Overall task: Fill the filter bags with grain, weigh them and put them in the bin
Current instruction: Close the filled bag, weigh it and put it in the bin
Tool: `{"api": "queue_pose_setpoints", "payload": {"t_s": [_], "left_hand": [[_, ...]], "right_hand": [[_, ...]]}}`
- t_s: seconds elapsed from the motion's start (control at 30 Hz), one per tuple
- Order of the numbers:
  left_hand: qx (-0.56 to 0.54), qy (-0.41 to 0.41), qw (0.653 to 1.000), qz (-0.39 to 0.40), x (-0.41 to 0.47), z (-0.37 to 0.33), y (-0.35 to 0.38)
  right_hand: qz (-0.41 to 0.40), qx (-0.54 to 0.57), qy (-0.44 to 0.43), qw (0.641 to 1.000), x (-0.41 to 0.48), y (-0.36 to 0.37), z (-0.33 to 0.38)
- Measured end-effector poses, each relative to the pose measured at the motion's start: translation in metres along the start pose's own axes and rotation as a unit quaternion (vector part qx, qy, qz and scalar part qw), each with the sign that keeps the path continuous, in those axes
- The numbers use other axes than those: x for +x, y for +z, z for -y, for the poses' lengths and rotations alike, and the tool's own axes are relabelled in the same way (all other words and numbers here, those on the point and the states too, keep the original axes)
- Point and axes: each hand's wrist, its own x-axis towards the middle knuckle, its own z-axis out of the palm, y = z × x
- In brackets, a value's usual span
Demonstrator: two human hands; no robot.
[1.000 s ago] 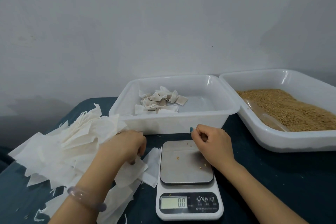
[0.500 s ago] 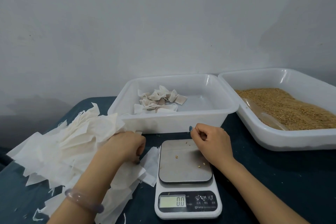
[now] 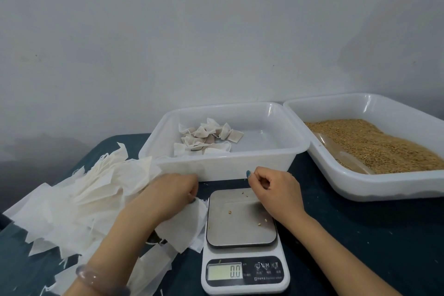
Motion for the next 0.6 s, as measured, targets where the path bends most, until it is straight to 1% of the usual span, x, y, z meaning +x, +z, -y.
{"api": "queue_pose_setpoints", "payload": {"t_s": [0.07, 0.17, 0.23, 0.3, 0.43, 0.5, 0.6], "left_hand": [[-0.045, 0.003, 0.998, -0.052, 0.0, -0.007, -0.004], [-0.08, 0.038, 0.982, -0.165, 0.001, -0.013, -0.008], [-0.124, 0.064, 0.961, -0.241, 0.001, -0.018, -0.009], [-0.168, 0.09, 0.937, -0.291, 0.001, -0.024, -0.012], [-0.209, 0.137, 0.916, -0.313, 0.006, -0.037, -0.015], [-0.213, 0.157, 0.911, -0.317, 0.007, -0.044, -0.016], [-0.213, 0.171, 0.902, -0.335, 0.008, -0.054, -0.015]], "right_hand": [[0.002, -0.001, 0.0, 1.0, 0.0, -0.001, -0.001], [0.01, 0.002, 0.002, 1.0, 0.001, -0.002, -0.001], [0.021, 0.0, -0.006, 1.0, 0.003, -0.005, 0.0], [0.034, 0.012, -0.017, 0.999, 0.006, -0.007, 0.003], [0.065, 0.059, -0.048, 0.995, 0.01, -0.009, 0.008], [0.083, 0.06, -0.057, 0.993, 0.01, -0.009, 0.01], [0.085, 0.063, -0.04, 0.994, 0.008, -0.008, 0.01]]}}
